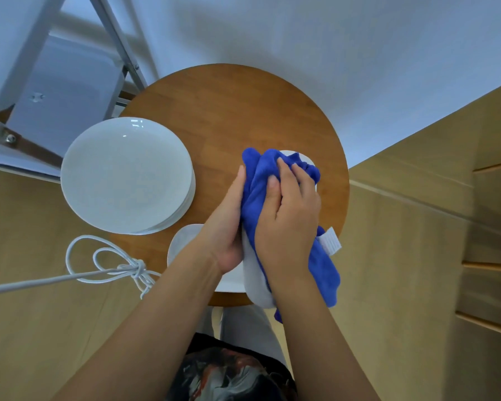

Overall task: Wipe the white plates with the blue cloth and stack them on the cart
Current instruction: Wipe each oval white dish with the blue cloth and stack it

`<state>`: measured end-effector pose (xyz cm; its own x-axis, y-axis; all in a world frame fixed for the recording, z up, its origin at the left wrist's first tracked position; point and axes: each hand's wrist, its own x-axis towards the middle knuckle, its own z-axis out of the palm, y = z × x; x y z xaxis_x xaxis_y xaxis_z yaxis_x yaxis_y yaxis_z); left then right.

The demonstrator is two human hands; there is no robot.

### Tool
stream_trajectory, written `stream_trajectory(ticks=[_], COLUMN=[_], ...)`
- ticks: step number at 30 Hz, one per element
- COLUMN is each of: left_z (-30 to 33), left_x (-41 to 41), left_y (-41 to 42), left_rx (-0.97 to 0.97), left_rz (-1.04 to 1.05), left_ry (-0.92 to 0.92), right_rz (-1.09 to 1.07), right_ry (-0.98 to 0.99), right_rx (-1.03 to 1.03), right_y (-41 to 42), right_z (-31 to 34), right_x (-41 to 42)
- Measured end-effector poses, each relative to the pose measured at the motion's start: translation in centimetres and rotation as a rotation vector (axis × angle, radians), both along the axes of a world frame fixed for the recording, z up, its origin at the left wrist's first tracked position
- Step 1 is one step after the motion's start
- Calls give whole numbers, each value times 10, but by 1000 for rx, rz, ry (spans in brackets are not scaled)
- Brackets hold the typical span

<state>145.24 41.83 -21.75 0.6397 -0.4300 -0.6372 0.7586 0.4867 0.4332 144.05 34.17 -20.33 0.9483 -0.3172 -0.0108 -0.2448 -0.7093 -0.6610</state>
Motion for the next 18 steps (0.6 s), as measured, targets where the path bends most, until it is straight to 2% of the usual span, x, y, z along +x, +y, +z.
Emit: stream_trajectory(ticks=[4, 10, 15, 18], left_z=[5, 5, 4, 4], left_x=[-6, -7, -13, -17], left_y=[-4, -3, -1, -1], left_rx=[38, 270, 318, 384], left_rz=[-30, -82, -113, -134], left_ry=[-132, -356, -475, -517], right_rz=[-15, -84, -192, -271], right_ry=[54, 18, 121, 189], right_rx=[-54, 448, 624, 620], right_y=[-3, -17, -28, -31], right_z=[5, 22, 18, 11], right_x=[21, 30, 36, 36])
